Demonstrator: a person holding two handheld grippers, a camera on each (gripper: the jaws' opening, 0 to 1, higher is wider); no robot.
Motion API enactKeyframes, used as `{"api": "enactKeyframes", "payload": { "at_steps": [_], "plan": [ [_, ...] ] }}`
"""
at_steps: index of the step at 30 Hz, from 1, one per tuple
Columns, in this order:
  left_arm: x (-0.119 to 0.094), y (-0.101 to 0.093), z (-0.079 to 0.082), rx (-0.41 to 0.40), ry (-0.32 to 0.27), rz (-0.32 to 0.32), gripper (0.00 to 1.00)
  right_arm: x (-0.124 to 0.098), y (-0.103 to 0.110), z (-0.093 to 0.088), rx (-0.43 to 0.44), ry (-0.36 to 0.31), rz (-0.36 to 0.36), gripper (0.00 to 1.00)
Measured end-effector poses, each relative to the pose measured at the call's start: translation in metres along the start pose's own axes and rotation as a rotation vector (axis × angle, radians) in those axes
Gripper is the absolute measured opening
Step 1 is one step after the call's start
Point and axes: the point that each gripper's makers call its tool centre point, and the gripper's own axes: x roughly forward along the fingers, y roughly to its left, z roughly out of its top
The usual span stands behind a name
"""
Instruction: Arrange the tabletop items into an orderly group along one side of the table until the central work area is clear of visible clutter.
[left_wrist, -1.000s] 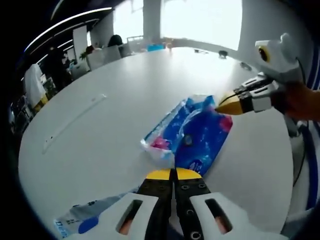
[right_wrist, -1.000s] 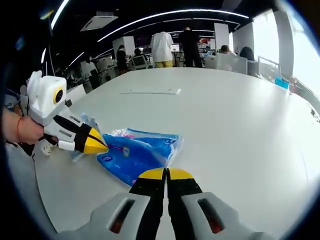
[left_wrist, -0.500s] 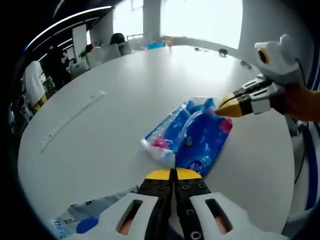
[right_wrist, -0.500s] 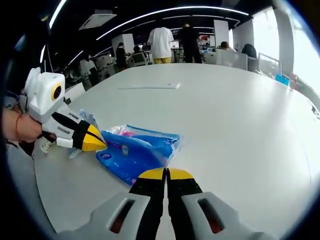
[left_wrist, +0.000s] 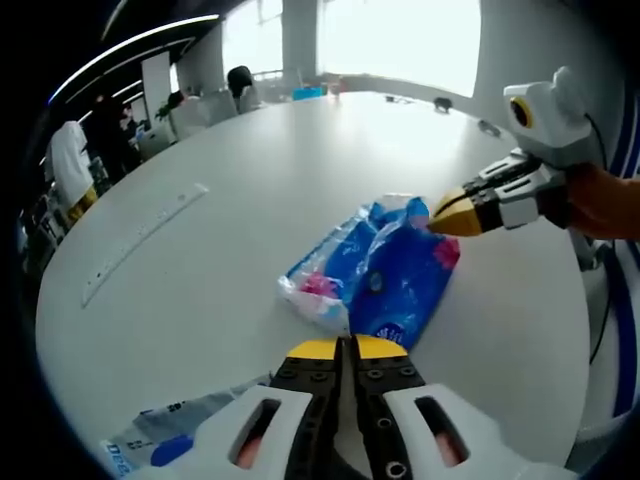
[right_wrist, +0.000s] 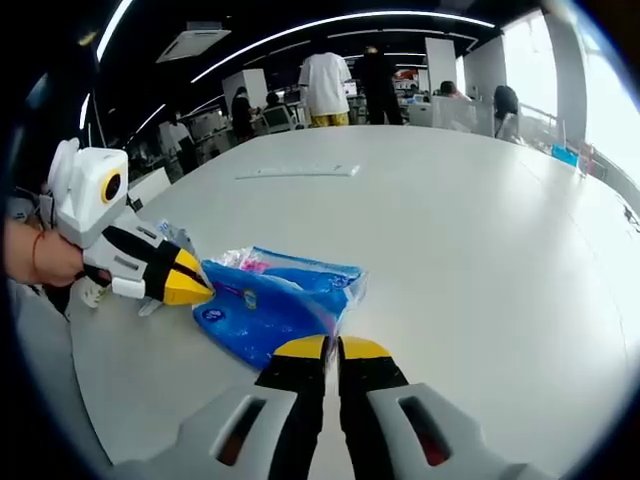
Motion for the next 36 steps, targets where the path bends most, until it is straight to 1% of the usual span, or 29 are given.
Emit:
{"api": "enactKeyframes", "payload": {
  "at_steps": [2, 7, 15, 24, 36],
  "plan": [
    [-0.0004, 0.0002, -0.0004, 0.000, -0.001, -0.001, 0.01, -0.0004, 0.0005, 0.0002, -0.011, 0.002, -0.005, 0.03],
    [-0.0007, -0.0006, -0.0014, -0.003, -0.007, -0.002, 0.03, 0.0011, 0.0040, -0.0009, -0.002, 0.001, 0.002, 0.04],
    [-0.0010, -0.0012, -0.0025, -0.007, -0.013, -0.001, 0.06, 0.0017, 0.0030, -0.0045, 0.004, 0.002, -0.008, 0.08],
    [-0.0029, -0.0024, -0.0049, -0.006, -0.010, 0.003, 0.10, -0.0009, 0.0009, -0.0062, 0.007, 0.000, -0.018, 0.10],
    [-0.0074, -0.0028, -0.0019, -0.011, -0.023, 0.004, 0.13, -0.0051, -0.0004, -0.0065, 0.014, -0.006, -0.026, 0.12]
  ]
}}
